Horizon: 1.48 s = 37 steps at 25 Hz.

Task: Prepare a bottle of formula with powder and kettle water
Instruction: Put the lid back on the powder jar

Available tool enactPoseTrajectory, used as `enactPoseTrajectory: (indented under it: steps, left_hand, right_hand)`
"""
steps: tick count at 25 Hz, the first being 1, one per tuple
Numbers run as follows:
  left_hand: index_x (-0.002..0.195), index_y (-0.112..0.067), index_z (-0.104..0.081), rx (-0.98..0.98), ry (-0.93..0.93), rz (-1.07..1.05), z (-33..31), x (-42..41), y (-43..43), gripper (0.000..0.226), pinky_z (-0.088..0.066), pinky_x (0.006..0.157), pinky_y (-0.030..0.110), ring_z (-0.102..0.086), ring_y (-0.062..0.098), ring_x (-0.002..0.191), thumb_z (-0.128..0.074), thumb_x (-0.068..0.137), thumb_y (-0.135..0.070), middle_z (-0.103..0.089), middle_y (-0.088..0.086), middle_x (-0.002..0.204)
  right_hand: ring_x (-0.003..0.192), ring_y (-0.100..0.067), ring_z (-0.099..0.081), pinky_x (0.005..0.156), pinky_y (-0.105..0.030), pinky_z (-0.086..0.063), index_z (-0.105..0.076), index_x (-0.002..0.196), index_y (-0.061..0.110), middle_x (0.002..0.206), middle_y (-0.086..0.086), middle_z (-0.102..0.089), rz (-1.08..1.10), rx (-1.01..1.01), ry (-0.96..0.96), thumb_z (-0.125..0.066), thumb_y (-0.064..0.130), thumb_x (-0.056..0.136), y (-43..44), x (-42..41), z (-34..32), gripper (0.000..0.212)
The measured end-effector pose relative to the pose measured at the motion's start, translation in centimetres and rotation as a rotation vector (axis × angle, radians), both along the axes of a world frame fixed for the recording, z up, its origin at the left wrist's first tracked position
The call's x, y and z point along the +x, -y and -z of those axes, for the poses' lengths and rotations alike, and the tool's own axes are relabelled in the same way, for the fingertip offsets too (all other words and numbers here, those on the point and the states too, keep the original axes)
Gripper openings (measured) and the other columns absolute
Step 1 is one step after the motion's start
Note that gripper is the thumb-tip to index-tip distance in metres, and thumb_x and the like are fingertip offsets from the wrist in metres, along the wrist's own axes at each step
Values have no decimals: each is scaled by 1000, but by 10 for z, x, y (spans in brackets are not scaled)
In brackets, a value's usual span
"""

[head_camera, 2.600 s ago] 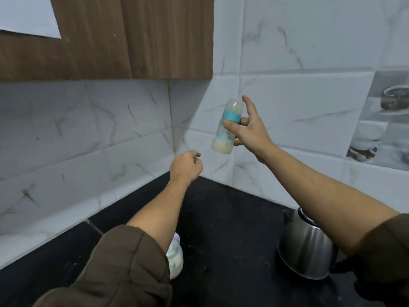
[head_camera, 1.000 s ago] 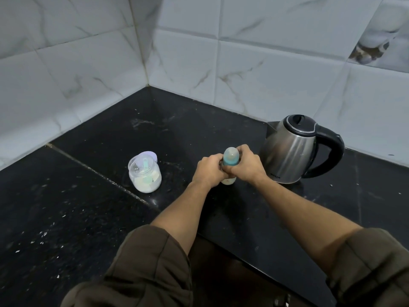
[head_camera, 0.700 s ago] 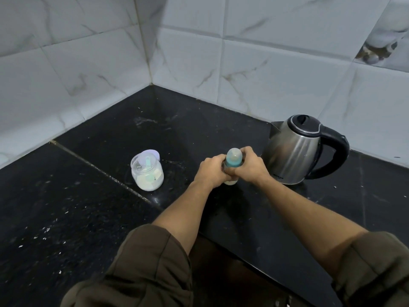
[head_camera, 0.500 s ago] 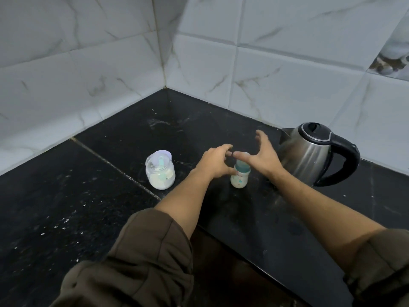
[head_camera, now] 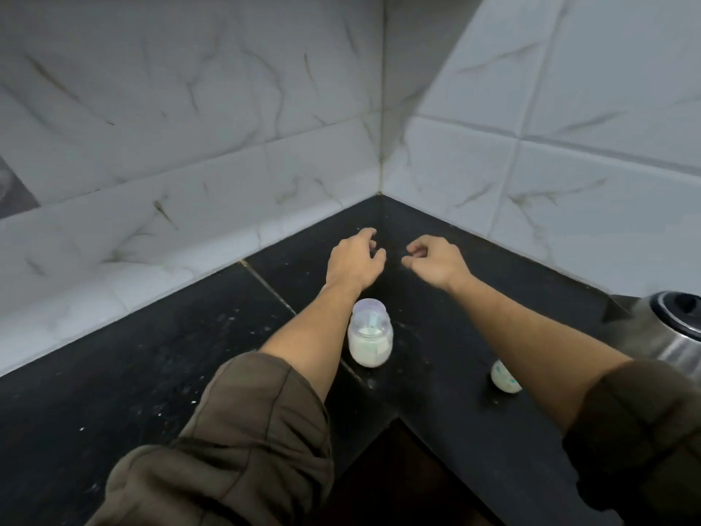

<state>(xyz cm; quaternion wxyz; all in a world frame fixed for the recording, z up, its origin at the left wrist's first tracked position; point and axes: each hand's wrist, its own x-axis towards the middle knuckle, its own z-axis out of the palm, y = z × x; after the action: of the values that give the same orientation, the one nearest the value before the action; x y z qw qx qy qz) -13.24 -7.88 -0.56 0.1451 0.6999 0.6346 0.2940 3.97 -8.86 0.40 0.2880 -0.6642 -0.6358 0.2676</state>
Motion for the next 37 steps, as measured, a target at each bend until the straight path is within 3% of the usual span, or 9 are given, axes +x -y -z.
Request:
enactPoseTrajectory:
  steps: [6, 10, 14, 16, 23, 28, 31, 33, 37]
  left_hand:
    - [143, -21, -58, -84, -23, -51, 27, -49, -33, 44, -50, 99, 34, -66, 20, 118, -62, 100, -28, -71, -2, 128]
    - [144, -25, -59, -159, -30, -54, 53, -64, -57, 44, -50, 98, 33, -66, 19, 117, -62, 100, -26, -71, -4, 128]
    - [145, -26, -58, -218, -30, -48, 71, -69, -75, 44, -51, 99, 34, -66, 18, 117, -62, 101, -28, -71, -4, 129]
    - [145, -26, -58, -225, -21, -45, 78, -70, -82, 44, -52, 100, 35, -66, 17, 118, -62, 101, -32, -70, -5, 129]
    - [145, -25, -56, -246, 15, -22, 89, -75, -91, 48, -54, 102, 39, -65, 16, 118, -61, 101, -42, -70, -6, 128]
    - [145, -25, -56, -257, -6, -24, 89, -76, -87, 46, -54, 101, 38, -65, 16, 116, -62, 101, -37, -70, -6, 128]
    - [144, -26, -58, -231, -26, -39, 83, -72, -80, 44, -53, 100, 38, -66, 19, 115, -61, 100, -32, -71, -6, 126]
    - [142, -24, -59, -206, -19, -58, 76, -66, -74, 42, -53, 100, 39, -67, 22, 113, -56, 101, -28, -73, -2, 124]
    - [139, -23, -62, -156, 19, -109, 56, -55, -45, 38, -51, 103, 41, -65, 28, 119, -49, 103, -22, -73, 4, 126]
  right_hand:
    - [106, -23, -66, 94, -36, -55, -70, 118, 19, 114, -4, -70, -122, -199, 124, -81, 25, 85, -54, -53, 39, 36]
    - [99, -23, -65, 85, -36, -57, -66, 114, 19, 113, -5, -68, -169, -332, 306, -85, 35, 80, -80, -64, 77, 41]
    - [94, -26, -67, 84, -38, -61, -64, 123, 12, 107, -7, -69, -217, -477, 446, -89, 56, 69, -96, -71, 101, 74]
    - [103, -29, -67, 90, -43, -61, -59, 132, 11, 116, -9, -67, -214, -544, 466, -91, 60, 64, -103, -76, 108, 90]
    - [111, -30, -64, 94, -46, -59, -48, 140, 13, 124, -10, -61, -245, -565, 554, -93, 61, 60, -106, -89, 119, 103]
    - [117, -32, -59, 83, -40, -54, -46, 142, 14, 133, -12, -52, -195, -434, 465, -90, 52, 67, -103, -87, 116, 95]
    - [120, -36, -56, 89, -42, -54, -49, 143, 18, 138, -14, -43, -129, -236, 309, -84, 54, 74, -97, -83, 99, 85]
    - [116, -33, -58, 93, -40, -54, -59, 136, 16, 132, -12, -43, -77, -90, 182, -84, 50, 76, -88, -81, 84, 74]
    - [101, -22, -58, 83, -27, -45, -60, 122, 15, 122, -3, -42, 3, 38, -52, -88, 39, 71, -52, -73, 45, 63]
